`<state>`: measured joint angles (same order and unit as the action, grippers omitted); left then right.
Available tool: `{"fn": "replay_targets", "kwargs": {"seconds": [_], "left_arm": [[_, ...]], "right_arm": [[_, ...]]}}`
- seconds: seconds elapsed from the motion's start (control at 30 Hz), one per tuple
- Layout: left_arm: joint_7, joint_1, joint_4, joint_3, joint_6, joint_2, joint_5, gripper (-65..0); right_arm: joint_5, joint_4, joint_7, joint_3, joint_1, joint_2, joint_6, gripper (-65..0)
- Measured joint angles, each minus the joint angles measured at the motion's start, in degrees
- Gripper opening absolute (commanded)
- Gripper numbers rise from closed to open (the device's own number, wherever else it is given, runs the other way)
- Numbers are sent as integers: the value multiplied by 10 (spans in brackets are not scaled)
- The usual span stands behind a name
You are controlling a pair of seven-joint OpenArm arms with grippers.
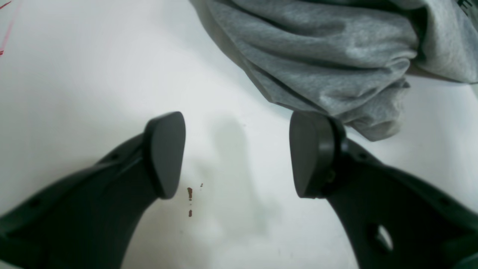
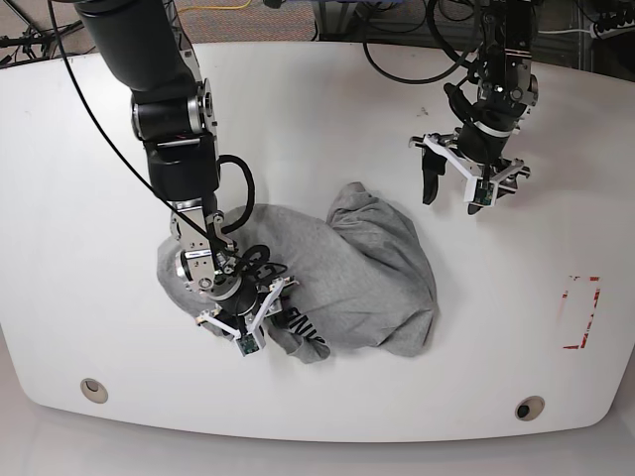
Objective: Fold the T-shirt properly
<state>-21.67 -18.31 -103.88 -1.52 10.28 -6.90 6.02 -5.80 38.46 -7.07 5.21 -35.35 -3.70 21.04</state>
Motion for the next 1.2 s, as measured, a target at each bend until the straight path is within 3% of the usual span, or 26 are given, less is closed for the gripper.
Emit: {"fn": "replay_targets", "kwargs": {"seconds": [0.3,0.37,0.9,1.2], "left_arm": [[0,1,0,-1,0,0,0,-247],[0,0,0,-1,0,0,0,-244],[0,3,-1,-1,0,0,0,-243],[-1,4,-1,-1,0,0,0,-239]], "right_arm": [[0,-1,16,1,0,-1,-1,-563],[0,-1,18,1,0,-1,0,-615],[-2,52,-3,-3,19,-3,-2,-624],[-4,156,-85,-14,47,-9,-2,-644]]}}
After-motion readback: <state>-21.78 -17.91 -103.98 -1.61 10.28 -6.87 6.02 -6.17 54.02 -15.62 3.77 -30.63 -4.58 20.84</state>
